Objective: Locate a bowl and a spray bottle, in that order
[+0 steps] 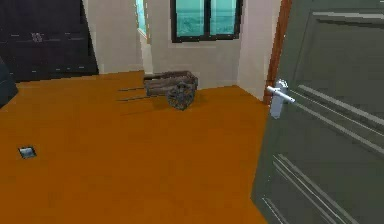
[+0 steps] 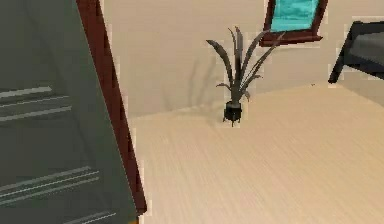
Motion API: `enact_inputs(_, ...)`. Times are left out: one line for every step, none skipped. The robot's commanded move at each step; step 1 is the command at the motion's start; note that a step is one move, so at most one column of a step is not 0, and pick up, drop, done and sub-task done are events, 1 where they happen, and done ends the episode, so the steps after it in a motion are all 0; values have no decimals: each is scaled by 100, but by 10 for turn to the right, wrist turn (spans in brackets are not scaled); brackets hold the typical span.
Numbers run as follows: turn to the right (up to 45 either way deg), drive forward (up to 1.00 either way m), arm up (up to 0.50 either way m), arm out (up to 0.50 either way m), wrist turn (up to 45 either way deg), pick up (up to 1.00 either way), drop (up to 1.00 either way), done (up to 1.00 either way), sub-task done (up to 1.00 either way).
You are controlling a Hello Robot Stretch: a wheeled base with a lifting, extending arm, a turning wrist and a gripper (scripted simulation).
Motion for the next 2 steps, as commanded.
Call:
enact_inputs(0,100,0,0,0,0,0,0,0)
enact_inputs(0,15,0,0,0,0,0,0,0)
